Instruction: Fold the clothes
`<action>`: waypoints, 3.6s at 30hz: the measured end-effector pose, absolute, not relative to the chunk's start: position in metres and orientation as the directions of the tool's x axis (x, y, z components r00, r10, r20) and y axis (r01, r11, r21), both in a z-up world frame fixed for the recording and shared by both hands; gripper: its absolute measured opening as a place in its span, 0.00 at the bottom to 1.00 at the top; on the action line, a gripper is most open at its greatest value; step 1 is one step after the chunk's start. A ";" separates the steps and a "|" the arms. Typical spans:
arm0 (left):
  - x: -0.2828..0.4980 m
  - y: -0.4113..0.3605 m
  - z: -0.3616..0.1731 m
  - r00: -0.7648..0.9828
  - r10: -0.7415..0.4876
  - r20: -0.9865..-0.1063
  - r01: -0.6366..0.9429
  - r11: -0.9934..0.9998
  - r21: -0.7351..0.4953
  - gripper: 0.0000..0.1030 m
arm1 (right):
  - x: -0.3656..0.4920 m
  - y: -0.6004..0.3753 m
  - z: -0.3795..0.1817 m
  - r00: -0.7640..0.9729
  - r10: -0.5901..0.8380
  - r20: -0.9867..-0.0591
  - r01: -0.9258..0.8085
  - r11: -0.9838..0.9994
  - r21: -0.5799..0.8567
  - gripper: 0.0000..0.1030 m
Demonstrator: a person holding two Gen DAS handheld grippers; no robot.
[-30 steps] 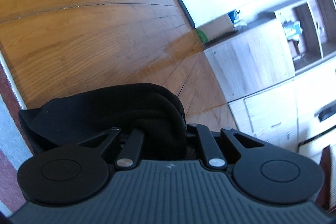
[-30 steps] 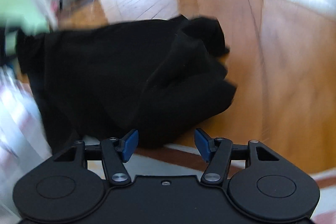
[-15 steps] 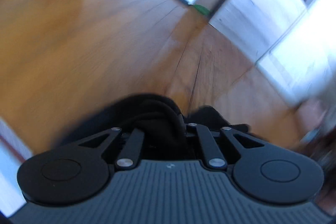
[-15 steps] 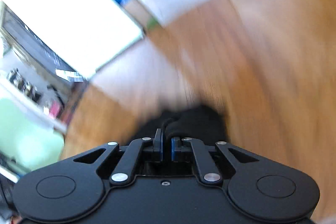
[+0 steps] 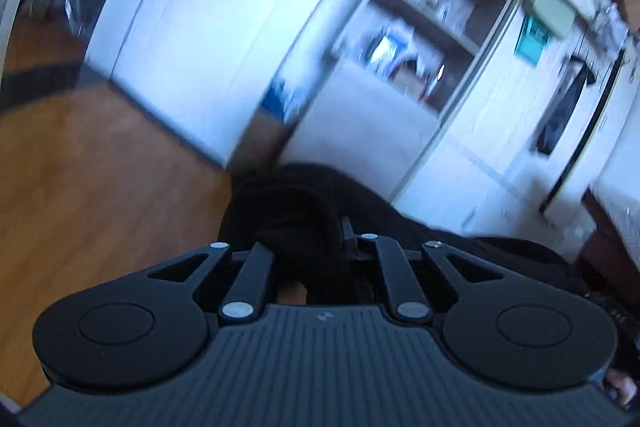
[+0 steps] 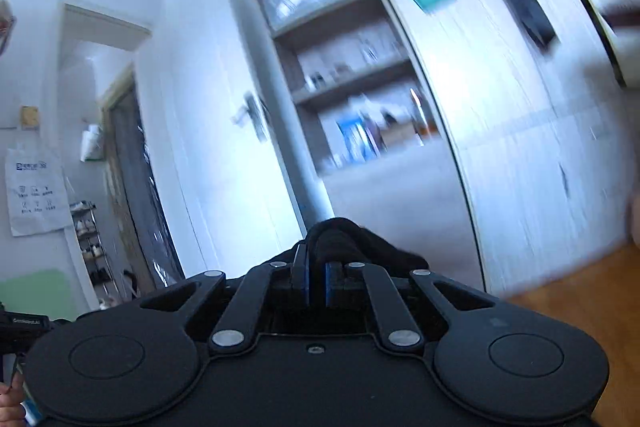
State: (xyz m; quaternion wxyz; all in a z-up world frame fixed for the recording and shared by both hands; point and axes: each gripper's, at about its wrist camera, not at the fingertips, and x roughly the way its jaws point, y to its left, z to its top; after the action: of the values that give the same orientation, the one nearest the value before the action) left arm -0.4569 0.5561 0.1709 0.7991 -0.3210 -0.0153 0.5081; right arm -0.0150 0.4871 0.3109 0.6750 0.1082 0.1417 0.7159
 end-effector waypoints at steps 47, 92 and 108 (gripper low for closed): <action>-0.365 0.533 -0.188 0.566 0.420 -0.709 -0.824 0.265 -0.501 0.52 | 0.103 0.430 -0.105 -0.067 0.660 -0.748 -0.541 0.606 0.583 0.55; -0.253 0.573 -0.219 0.446 0.314 -0.838 -0.886 0.283 -0.366 0.51 | 0.145 0.632 -0.068 0.389 0.656 -0.647 -0.911 0.380 -0.162 0.03; -0.414 0.563 -0.119 0.250 0.508 -0.824 -0.963 0.043 -0.266 0.82 | 0.053 0.536 0.025 -0.058 0.704 -0.708 -0.826 0.364 0.430 0.43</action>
State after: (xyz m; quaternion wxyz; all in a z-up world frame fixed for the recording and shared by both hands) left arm -0.4139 0.5629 -0.1186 0.6695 -0.4205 0.2705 0.5493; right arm 0.0525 0.5358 0.0252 0.6830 -0.0661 0.4642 0.5601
